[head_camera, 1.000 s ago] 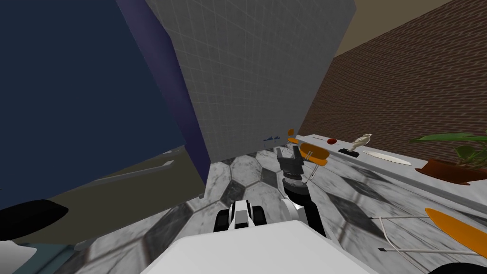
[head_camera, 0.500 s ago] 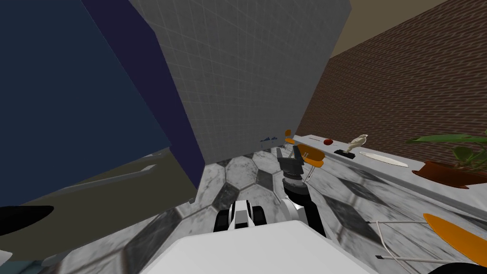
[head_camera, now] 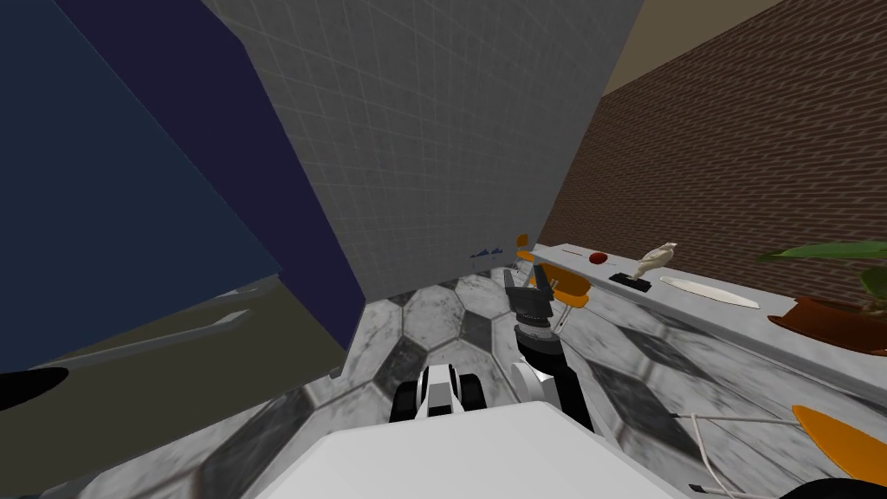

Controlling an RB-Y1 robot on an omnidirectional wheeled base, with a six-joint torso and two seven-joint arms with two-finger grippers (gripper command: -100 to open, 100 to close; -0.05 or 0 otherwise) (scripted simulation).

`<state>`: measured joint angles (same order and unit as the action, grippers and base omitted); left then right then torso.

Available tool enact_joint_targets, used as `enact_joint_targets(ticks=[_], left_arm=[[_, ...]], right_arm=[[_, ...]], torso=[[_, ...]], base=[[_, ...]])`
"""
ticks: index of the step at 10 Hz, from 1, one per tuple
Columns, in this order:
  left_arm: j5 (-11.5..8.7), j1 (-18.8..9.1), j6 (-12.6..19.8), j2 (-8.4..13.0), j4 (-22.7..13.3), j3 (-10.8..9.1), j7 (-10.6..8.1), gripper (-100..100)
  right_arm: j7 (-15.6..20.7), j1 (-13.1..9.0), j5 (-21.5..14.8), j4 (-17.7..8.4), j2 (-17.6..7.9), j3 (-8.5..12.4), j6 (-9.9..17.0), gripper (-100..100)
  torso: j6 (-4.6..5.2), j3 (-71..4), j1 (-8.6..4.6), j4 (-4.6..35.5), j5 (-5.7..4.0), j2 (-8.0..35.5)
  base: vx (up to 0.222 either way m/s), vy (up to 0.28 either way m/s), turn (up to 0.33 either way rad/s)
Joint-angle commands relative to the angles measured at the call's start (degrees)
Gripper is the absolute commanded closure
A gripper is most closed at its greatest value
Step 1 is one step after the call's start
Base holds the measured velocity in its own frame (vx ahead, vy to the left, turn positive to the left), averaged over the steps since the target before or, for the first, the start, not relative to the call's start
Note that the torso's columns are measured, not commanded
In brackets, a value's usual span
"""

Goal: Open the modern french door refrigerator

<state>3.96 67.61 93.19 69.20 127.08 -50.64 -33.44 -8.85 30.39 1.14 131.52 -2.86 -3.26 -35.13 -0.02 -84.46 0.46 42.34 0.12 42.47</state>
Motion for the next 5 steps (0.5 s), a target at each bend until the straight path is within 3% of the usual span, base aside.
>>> enact_joint_targets(ticks=[1,5], left_arm=[[-2.46,0.34,1.80,1.52,1.59,-3.46,2.12,-100],[-6.04,1.08,4.16,3.45,3.79,-8.69,4.85,-100]], right_arm=[[0.00,0.00,0.00,0.00,-0.01,0.01,0.00,0],[0.00,-0.01,0.00,0.00,-0.01,0.00,0.00,0]], torso=[[0.01,0.04,0.11,0.01,0.07,0.03],[0.01,-0.15,-0.62,-0.08,-0.18,-0.25]], base=[[-0.019,0.062,0.051],[-0.006,0.034,0.048]])
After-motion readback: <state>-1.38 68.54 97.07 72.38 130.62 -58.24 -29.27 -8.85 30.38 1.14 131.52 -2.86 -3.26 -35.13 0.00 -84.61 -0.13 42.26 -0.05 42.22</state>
